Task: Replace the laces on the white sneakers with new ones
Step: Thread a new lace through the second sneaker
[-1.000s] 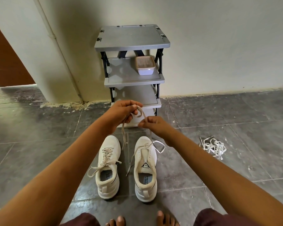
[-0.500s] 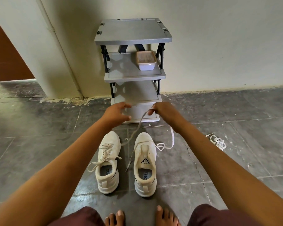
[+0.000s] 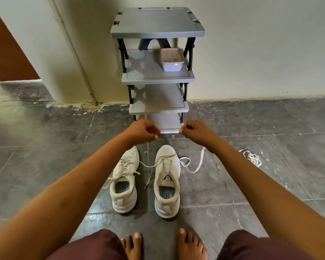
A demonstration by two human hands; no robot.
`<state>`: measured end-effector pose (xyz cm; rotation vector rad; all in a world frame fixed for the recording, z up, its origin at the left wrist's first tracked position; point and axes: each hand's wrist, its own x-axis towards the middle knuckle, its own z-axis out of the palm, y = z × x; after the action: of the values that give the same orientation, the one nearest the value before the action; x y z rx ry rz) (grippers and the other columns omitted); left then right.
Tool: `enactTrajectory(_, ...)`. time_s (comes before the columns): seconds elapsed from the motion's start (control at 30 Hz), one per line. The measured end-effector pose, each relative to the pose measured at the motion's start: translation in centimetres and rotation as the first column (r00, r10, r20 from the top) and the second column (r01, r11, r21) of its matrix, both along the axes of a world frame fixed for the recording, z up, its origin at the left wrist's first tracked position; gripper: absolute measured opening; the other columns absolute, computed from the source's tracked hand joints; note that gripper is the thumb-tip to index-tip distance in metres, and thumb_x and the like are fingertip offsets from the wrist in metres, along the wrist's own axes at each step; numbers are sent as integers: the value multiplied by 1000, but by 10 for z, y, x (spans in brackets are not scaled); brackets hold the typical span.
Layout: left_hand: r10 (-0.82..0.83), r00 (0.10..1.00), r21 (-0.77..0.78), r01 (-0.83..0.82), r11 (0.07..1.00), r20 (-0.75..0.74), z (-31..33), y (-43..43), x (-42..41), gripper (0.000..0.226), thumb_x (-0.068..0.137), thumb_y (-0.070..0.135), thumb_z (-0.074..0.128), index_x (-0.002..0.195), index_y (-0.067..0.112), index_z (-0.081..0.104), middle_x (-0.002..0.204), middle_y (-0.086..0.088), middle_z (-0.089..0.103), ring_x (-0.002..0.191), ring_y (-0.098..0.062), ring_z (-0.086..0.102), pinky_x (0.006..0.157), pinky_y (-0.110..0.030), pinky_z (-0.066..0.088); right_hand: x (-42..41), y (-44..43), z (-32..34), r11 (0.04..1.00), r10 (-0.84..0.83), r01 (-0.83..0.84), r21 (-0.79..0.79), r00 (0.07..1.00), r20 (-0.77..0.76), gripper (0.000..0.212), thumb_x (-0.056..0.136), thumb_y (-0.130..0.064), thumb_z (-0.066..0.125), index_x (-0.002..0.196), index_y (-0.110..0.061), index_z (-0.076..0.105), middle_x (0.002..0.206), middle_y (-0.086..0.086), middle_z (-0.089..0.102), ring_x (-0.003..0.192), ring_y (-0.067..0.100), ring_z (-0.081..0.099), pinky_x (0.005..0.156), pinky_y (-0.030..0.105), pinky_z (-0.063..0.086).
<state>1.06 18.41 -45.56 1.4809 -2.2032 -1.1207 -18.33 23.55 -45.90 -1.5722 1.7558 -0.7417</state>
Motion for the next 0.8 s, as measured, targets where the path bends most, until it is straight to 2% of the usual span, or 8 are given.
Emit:
enactTrajectory(0.17, 120, 970, 24, -128, 992, 211, -57, -4, 18, 16, 84, 0, 63, 99, 4, 69, 97, -14, 70, 77, -19, 64, 77, -30, 55, -16, 0, -45, 977, 128, -59, 205, 930, -345, 26, 91, -14, 48, 99, 9, 58, 104, 25, 63, 98, 38, 58, 86, 43, 47)
enactTrajectory(0.27, 171, 946, 96, -204, 974, 274, -92, -5, 27, 20, 81, -4, 62, 97, 4, 71, 93, -17, 71, 81, -26, 68, 82, -36, 56, -31, -1, -73, 920, 281, -36, 391, 757, -591, 24, 87, -21, 54, 104, -5, 61, 110, 12, 63, 100, 30, 59, 85, 35, 49)
enactTrajectory(0.37, 155, 920, 163, -226, 960, 361, -125, 1, 27, 23, 79, -3, 63, 100, 1, 71, 97, -18, 70, 91, -29, 67, 87, -38, 54, -36, -5, -93, 841, 439, 27, 540, 550, -711, 27, 87, -23, 54, 112, -15, 60, 118, 5, 61, 106, 26, 59, 80, 29, 44)
enactTrajectory(0.43, 255, 928, 280, -330, 901, 272, -150, 8, 20, 24, 84, 0, 59, 106, -4, 67, 104, -22, 68, 89, -29, 65, 86, -39, 55, -30, -16, -106, 832, 485, 15, 555, 466, -740, 30, 88, -26, 55, 116, -19, 60, 121, 4, 60, 109, 24, 58, 81, 30, 44)
enactTrajectory(0.5, 473, 876, 517, -448, 730, 90, -169, 17, 9, 30, 92, 6, 51, 118, -7, 57, 109, -23, 62, 82, -24, 59, 76, -36, 54, -15, -29, -115, 877, 446, -58, 477, 466, -764, 29, 88, -25, 55, 116, -19, 61, 120, 5, 61, 110, 25, 58, 84, 32, 46)
enactTrajectory(0.6, 745, 664, 750, -467, 468, -52, -192, 21, -6, 28, 100, 23, 38, 116, 4, 51, 98, -19, 55, 70, -21, 52, 60, -28, 46, 17, -57, -134, 917, 396, -220, 332, 600, -696, 30, 90, -19, 51, 118, -18, 60, 123, 6, 58, 114, 25, 54, 90, 36, 46)
enactTrajectory(0.7, 881, 463, 811, -475, 342, -100, -205, 10, -13, 30, 100, 32, 37, 83, 11, 49, 69, -10, 49, 52, -16, 41, 51, -27, 36, 47, -75, -151, 895, 444, -356, 269, 644, -623, 37, 90, -17, 48, 126, -24, 56, 134, 5, 49, 125, 24, 43, 100, 37, 38)
enactTrajectory(0.8, 916, 385, 843, -451, 293, -113, -212, -3, -20, 27, 99, 33, 43, 83, 12, 50, 63, -5, 53, 43, -13, 50, 42, -21, 43, 61, -82, -169, 880, 468, -374, 292, 587, -660, 31, 93, -22, 48, 122, -24, 59, 134, 5, 47, 125, 24, 39, 100, 38, 34)
